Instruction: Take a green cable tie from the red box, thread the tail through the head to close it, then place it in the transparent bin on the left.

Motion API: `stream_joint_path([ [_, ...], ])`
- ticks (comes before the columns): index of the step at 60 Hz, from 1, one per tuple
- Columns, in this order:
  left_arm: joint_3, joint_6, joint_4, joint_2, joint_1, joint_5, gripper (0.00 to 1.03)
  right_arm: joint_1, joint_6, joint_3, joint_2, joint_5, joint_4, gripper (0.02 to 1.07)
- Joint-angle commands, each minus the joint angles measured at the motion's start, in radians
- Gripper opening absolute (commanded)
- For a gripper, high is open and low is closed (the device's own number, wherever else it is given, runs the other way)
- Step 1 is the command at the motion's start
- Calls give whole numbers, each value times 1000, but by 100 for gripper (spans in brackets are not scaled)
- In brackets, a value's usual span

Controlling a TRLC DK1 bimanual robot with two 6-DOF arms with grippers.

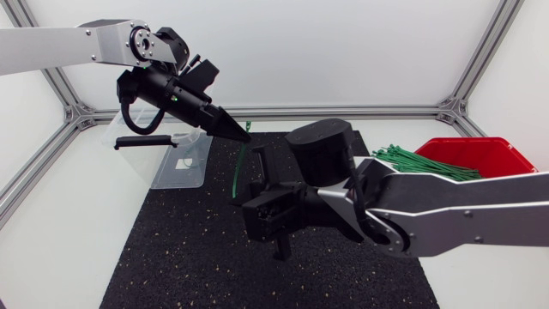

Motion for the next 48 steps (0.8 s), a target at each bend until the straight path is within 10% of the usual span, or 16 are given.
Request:
stream_joint_path([
  [1,-26,14,3,-23,-1,10,3,-5,-2,-55,-19,16,31,21],
  [22,-36,23,-3,-38,31,12,3,-2,-13,-118,-142,42,37,49],
  [48,-32,74,-40,-89,73,12,3,-51,-59,-201,-292,40,31,54],
])
